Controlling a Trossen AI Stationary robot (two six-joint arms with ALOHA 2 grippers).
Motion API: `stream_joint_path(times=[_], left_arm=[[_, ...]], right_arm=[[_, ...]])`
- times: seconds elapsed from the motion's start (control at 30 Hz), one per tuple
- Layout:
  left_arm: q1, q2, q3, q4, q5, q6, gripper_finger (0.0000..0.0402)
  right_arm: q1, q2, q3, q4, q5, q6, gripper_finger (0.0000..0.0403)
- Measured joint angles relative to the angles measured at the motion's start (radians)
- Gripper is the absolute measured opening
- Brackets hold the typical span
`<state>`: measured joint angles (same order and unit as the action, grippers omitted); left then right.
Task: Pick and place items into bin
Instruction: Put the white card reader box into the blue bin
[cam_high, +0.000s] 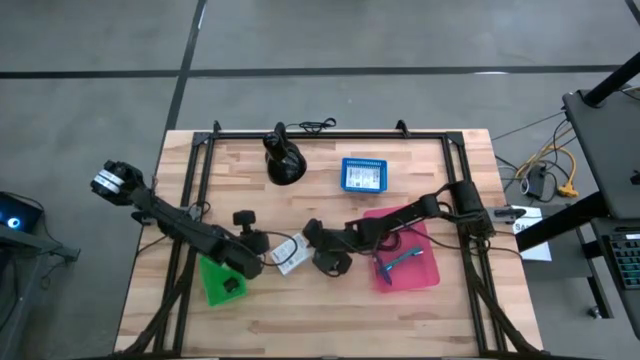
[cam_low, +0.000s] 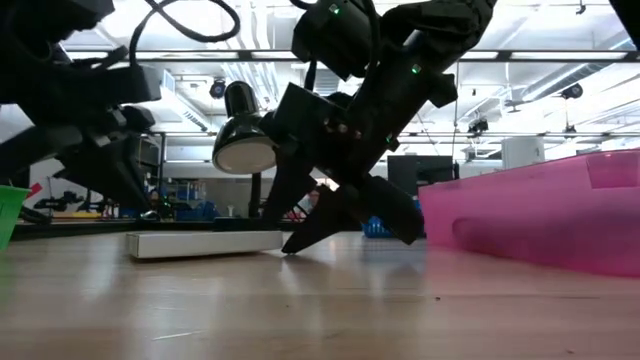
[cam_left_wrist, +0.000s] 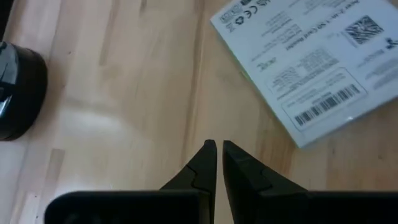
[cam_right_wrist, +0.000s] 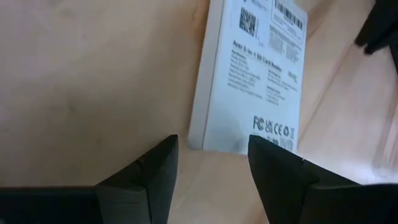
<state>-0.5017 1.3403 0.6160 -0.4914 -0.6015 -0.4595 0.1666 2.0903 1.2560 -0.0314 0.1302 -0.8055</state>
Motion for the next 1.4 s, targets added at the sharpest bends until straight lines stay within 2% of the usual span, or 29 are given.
stream_joint_path(times=[0.13,0.3,0.53,0.8,0.93,1.07,1.4], left_arm=[[0.017,0.012,-0.030,0.087,0.009,0.038,0.0011],[0.034,0.063,-0.067,0.264,0.096,0.173,0.0011],[0.044,0.114,-0.057,0.270,0.095,0.188,0.0011],[0.044,0.074,-0.056,0.269,0.024,0.234,0.0011],[0.044,0.065,-0.050,0.293,0.035,0.243,0.0011],[0.044,0.068,-0.050,0.335,0.092,0.265,0.0011],[0.044,0.069,-0.054,0.336,0.102,0.259,0.0011]], right_arm=[[0.001,0.000,0.000,0.013,-0.012,-0.002,0.0182],[0.004,0.000,0.013,0.016,-0.012,-0.002,0.0182],[0.006,-0.001,0.019,0.016,-0.030,-0.002,0.0182],[0.007,-0.001,0.019,0.018,-0.034,0.016,0.0182],[0.010,-0.001,0.019,0.019,-0.037,0.020,0.0182],[0.010,-0.002,0.019,0.022,-0.067,0.020,0.0182],[0.010,-0.002,0.019,0.031,-0.080,0.027,0.0182]])
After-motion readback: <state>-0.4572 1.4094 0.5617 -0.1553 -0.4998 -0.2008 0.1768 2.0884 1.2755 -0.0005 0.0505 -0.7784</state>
